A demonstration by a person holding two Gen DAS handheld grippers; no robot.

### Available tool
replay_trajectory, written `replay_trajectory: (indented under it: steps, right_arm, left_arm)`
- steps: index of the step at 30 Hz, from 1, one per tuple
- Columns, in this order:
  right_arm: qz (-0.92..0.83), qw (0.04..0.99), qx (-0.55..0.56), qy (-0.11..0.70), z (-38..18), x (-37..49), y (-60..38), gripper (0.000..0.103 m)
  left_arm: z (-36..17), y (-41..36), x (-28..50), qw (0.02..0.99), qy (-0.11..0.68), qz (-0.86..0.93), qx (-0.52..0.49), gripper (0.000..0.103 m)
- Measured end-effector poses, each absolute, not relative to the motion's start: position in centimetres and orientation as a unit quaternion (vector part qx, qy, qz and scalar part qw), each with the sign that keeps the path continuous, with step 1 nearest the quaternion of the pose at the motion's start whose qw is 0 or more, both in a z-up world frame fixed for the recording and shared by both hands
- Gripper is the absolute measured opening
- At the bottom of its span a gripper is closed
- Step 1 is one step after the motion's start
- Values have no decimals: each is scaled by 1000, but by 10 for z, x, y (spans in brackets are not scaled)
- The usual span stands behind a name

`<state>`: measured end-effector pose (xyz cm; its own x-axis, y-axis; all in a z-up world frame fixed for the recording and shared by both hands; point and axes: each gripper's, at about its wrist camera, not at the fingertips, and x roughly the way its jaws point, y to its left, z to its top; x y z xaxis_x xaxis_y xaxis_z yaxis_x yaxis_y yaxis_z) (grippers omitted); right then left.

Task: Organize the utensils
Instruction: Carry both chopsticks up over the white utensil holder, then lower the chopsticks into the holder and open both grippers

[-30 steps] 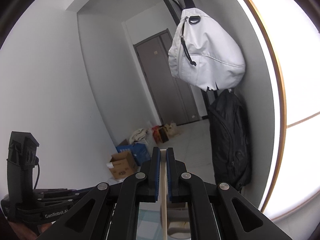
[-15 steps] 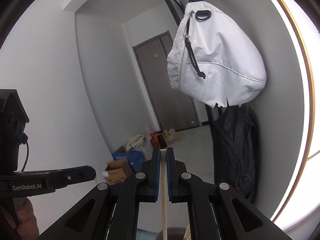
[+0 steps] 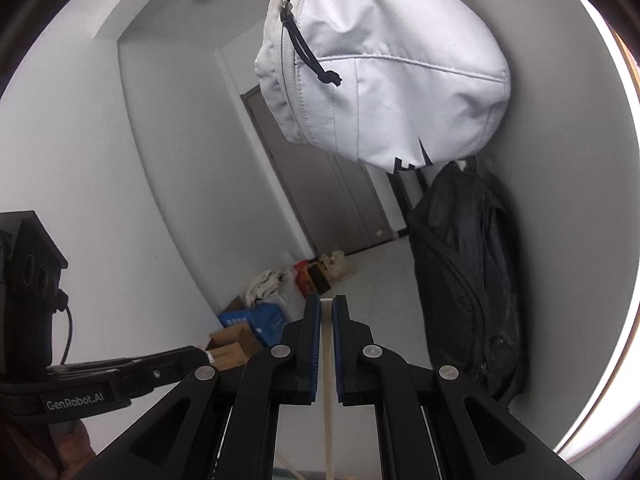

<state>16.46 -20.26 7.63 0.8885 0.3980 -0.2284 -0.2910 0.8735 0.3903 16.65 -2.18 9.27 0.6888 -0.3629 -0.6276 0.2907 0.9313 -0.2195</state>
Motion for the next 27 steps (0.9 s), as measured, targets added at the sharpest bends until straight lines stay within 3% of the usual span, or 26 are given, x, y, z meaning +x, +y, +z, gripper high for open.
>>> replay_trajectory:
  steps: [17, 27]
  right_arm:
    - [214, 945, 154, 195, 28, 147, -197, 5]
    - [258, 924, 121, 256, 6, 113, -201, 7]
  left_arm:
    - [55, -30, 165, 887, 395, -234, -38, 2]
    - [16, -18, 164, 839, 458, -272, -112, 2]
